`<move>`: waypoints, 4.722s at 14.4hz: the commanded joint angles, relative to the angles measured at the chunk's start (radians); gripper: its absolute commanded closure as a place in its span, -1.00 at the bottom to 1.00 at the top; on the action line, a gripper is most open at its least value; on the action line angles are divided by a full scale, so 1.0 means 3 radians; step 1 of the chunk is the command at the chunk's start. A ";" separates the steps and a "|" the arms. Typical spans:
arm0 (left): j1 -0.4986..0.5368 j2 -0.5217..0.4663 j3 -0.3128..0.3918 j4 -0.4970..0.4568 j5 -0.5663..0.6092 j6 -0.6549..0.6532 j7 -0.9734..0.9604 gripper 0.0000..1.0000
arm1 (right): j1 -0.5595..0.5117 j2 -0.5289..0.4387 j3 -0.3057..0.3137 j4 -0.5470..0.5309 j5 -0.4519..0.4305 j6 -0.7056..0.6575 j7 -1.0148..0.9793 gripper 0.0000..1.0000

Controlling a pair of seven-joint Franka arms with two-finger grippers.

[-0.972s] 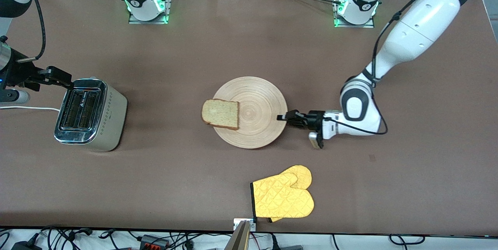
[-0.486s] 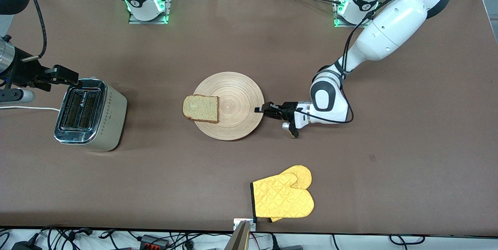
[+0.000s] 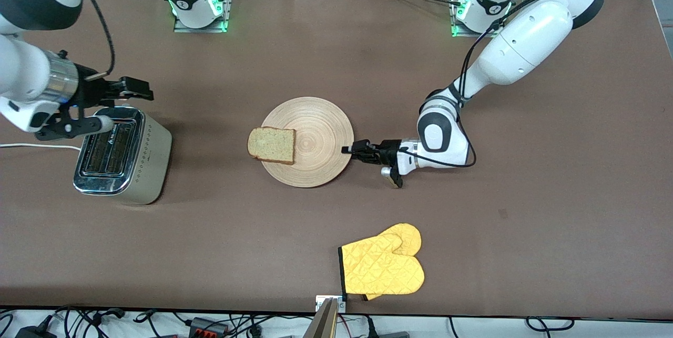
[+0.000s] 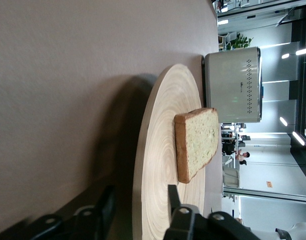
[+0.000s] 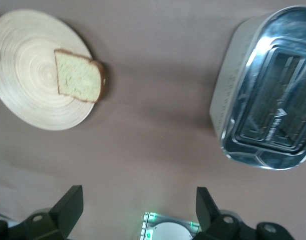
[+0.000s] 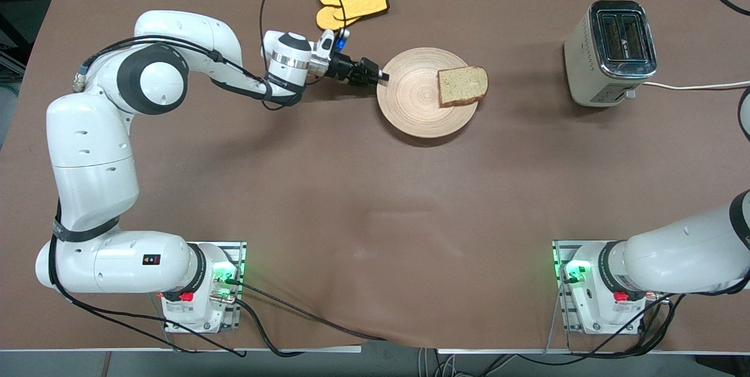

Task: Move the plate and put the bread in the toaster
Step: 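Release the plate with the left gripper while the right gripper approaches the bread, then lower the right gripper onto the bread slice while the left gripper withdraws, then close the right gripper on the bread crust and lift it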

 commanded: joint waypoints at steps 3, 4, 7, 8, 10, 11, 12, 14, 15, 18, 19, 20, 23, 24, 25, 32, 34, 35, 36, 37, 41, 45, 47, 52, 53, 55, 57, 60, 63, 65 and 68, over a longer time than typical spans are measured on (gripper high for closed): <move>0.0417 -0.0153 0.0030 -0.0025 0.0525 -0.0468 0.0069 -1.00 | 0.0023 0.0350 -0.0007 -0.0004 0.0132 0.0151 0.0047 -1.00; 0.0539 -0.0174 0.0020 0.0005 0.0801 -0.0641 0.0054 -1.00 | 0.0003 0.0396 -0.0012 -0.0049 0.0264 0.0207 0.0037 -1.00; 0.0882 -0.0174 0.0040 0.0372 0.1573 -0.1377 -0.0068 -1.00 | -0.0089 0.0366 -0.0017 -0.0620 0.0785 0.0783 0.0037 -1.00; 0.0969 -0.0164 0.0056 0.0510 0.1859 -0.1648 -0.0109 -1.00 | -0.0104 0.0366 -0.0022 -0.0790 0.1040 0.0973 0.0037 -1.00; 0.1062 -0.0164 0.0076 0.0786 0.2310 -0.2103 -0.0206 -1.00 | -0.0064 0.0366 -0.0012 -0.0990 0.1115 0.1290 0.0027 -1.00; 0.1077 -0.0169 0.0086 0.0904 0.2484 -0.2298 -0.0328 -1.00 | -0.0028 0.0371 -0.0002 -0.1122 0.1125 0.1519 0.0027 -1.00; 0.1093 -0.0179 0.0081 0.1022 0.2668 -0.2477 -0.0436 -1.00 | 0.0038 0.0376 -0.0002 -0.1220 0.1135 0.1694 0.0032 -1.00; 0.1118 -0.0204 0.0076 0.1313 0.3026 -0.2870 -0.0681 -1.00 | 0.0237 0.0397 -0.0002 -0.1379 0.1140 0.2026 0.0037 -1.00; 0.1128 -0.0260 0.0081 0.1431 0.3144 -0.3075 -0.0769 -1.00 | 0.0294 0.0412 -0.0002 -0.1400 0.1140 0.2109 0.0042 -1.00; 0.1164 -0.0485 0.0071 0.1585 0.3599 -0.3521 -0.1030 -1.00 | 0.0294 0.0596 -0.0002 -0.1446 0.1440 0.2288 0.0027 -1.00; 0.1159 -0.0597 0.0071 0.1591 0.3727 -0.3623 -0.1106 -1.00 | 0.0299 0.0627 -0.0002 -0.1486 0.1604 0.2365 -0.0009 -1.00; 0.1159 -0.0730 0.0071 0.1591 0.3850 -0.3685 -0.1158 -1.00 | 0.0304 0.0652 -0.0002 -0.1537 0.1641 0.2467 -0.0024 -1.00; 0.1118 -0.1221 0.0061 0.1580 0.4284 -0.3777 -0.1438 -1.00 | 0.0304 0.0739 -0.0002 -0.1594 0.1748 0.2616 -0.0126 -1.00; 0.1108 -0.1313 0.0046 0.1580 0.4407 -0.3879 -0.1525 -1.00 | 0.0315 0.0770 -0.0002 -0.1599 0.1850 0.2667 -0.0187 -1.00; 0.1108 -0.1385 0.0046 0.1580 0.4494 -0.3941 -0.1612 -1.00 | 0.0325 0.0806 -0.0002 -0.1599 0.1912 0.2692 -0.0208 -1.00; 0.0609 -0.2131 0.0831 0.1468 0.4710 -0.3865 -0.2078 -1.00 | 0.0371 0.0903 -0.0002 -0.1599 0.2269 0.2708 -0.0438 -1.00; 0.0505 -0.2453 0.1067 0.1122 0.4624 -0.3605 -0.2160 -1.00 | 0.0401 0.0944 -0.0002 -0.1599 0.2377 0.2743 -0.0601 -1.00; 0.0454 -0.2611 0.1240 0.0903 0.4583 -0.3381 -0.2332 -1.00 | 0.0407 0.0959 -0.0002 -0.1604 0.2378 0.2789 -0.0653 -1.00; 0.0337 -0.2831 0.1424 0.0602 0.4471 -0.3070 -0.2506 -1.00 | 0.0422 0.0969 -0.0002 -0.1630 0.2378 0.2840 -0.0729 -1.00; 0.0235 -0.3015 0.1598 0.0325 0.4338 -0.2819 -0.2584 -1.00 | 0.0437 0.0970 -0.0002 -0.1650 0.2378 0.2892 -0.0775 -1.00; -0.0153 -0.3462 0.1942 -0.0281 0.4148 -0.2254 -0.2860 -1.00 | 0.0443 0.0970 -0.0002 -0.1676 0.2383 0.2912 -0.0832 -1.00; -0.0278 -0.3457 0.2076 -0.0245 0.4188 -0.2249 -0.3014 -1.00 | 0.0443 0.0970 0.0003 -0.1691 0.2388 0.2907 -0.0853 -1.00; -0.0212 -0.3452 0.1969 -0.0245 0.4209 -0.2269 -0.2999 -1.00 | 0.0453 0.0970 0.0003 -0.1691 0.2469 0.2902 -0.0858 -1.00; -0.0063 -0.3385 0.1856 -0.0103 0.4204 -0.2432 -0.2989 -1.00 | 0.0519 0.0990 0.0003 -0.1691 0.2556 0.2918 -0.0863 -0.63; -0.0068 -0.3360 0.1856 -0.0051 0.4204 -0.2499 -0.2989 -1.00 | 0.0524 0.0990 0.0003 -0.1691 0.2556 0.2918 -0.0873 -0.63; -0.0083 -0.3354 0.1856 -0.0030 0.4209 -0.2515 -0.2989 -1.00 | 0.0519 0.0990 -0.0002 -0.1691 0.2562 0.2918 -0.0893 -0.50; -0.0083 -0.3344 0.1856 -0.0020 0.4209 -0.2515 -0.2994 -1.00 | 0.0519 0.0990 -0.0002 -0.1691 0.2556 0.2918 -0.0893 -0.28; -0.0063 -0.3339 0.1856 -0.0020 0.4209 -0.2515 -0.2994 -1.00 | 0.0524 0.0985 -0.0002 -0.1691 0.2556 0.2923 -0.0899 0.19; -0.0063 -0.3329 0.1856 -0.0020 0.4209 -0.2510 -0.2999 -1.00 | 0.0529 0.0975 -0.0002 -0.1696 0.2562 0.2938 -0.0934 0.61; -0.0063 -0.3329 0.1856 -0.0015 0.4209 -0.2510 -0.2999 -1.00 | 0.0524 0.0975 -0.0002 -0.1702 0.2562 0.2953 -0.0940 0.77; -0.0063 -0.3329 0.1856 -0.0010 0.4209 -0.2510 -0.2999 -1.00 | 0.0519 0.0959 -0.0002 -0.1707 0.2562 0.2953 -0.0939 1.00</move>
